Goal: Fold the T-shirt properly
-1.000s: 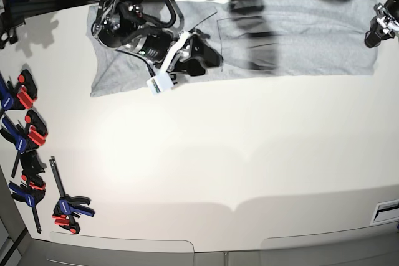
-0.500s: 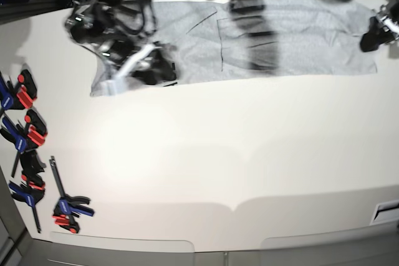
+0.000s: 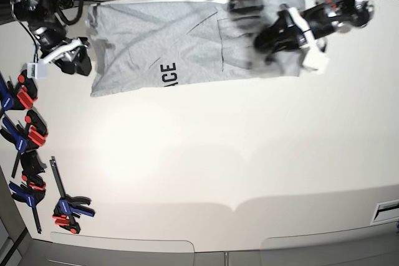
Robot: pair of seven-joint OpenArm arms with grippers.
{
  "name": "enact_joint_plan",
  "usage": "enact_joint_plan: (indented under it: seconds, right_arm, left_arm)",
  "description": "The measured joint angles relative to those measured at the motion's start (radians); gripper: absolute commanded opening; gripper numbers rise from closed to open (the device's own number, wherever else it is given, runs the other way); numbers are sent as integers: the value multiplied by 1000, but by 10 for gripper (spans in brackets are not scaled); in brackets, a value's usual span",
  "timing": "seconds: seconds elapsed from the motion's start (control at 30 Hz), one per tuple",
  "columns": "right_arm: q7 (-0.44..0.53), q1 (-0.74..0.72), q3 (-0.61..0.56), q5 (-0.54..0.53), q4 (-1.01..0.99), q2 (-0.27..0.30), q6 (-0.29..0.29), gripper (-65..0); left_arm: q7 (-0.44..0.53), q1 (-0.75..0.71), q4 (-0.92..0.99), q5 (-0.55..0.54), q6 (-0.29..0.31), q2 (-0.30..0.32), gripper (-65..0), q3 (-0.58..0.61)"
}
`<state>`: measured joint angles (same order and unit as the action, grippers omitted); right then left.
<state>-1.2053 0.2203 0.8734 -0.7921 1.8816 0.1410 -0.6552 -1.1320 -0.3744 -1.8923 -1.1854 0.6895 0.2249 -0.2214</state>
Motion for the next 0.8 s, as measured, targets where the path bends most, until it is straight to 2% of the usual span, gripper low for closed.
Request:
enact_joint_plan:
  seconds: [0.17,0.27,0.33,0.37,0.4,0.5,0.73,0.77,0.8]
  right_arm:
    - [1,4,-7,-1,0,-2,0,-367]
    - [1,4,-7,-1,0,-3,0,-367]
    - [6,4,-7,-1,0,-2,0,-367]
    - [6,4,-7,-1,0,-2,0,-367]
    - [5,4,-8,-1,0,-3,0,-367]
    - [8,4,-8,-1,0,-11,0,-367]
    - [8,4,-14,-1,0,-13,0,-367]
    - [9,4,-14,-1,0,-13,0,-367]
    - [8,4,-14,-1,0,-13,0,-367]
  left_arm:
    - [55,43,0,134,0,-45,-650,112]
    - [60,53,0,152,-1,-50,-638,156]
    - [63,52,0,154,-1,-50,-423,182]
    - [79,52,0,157,-1,-50,-356,193]
    - [99,53,0,159,0,-50,-329,203]
    - [122,68,0,164,0,-50,-328,216]
    - [107,92,0,163,0,-38,-330,215]
    - [83,92,0,163,0,-27,-348,216]
    - [60,92,-1,179,0,-19,-401,216]
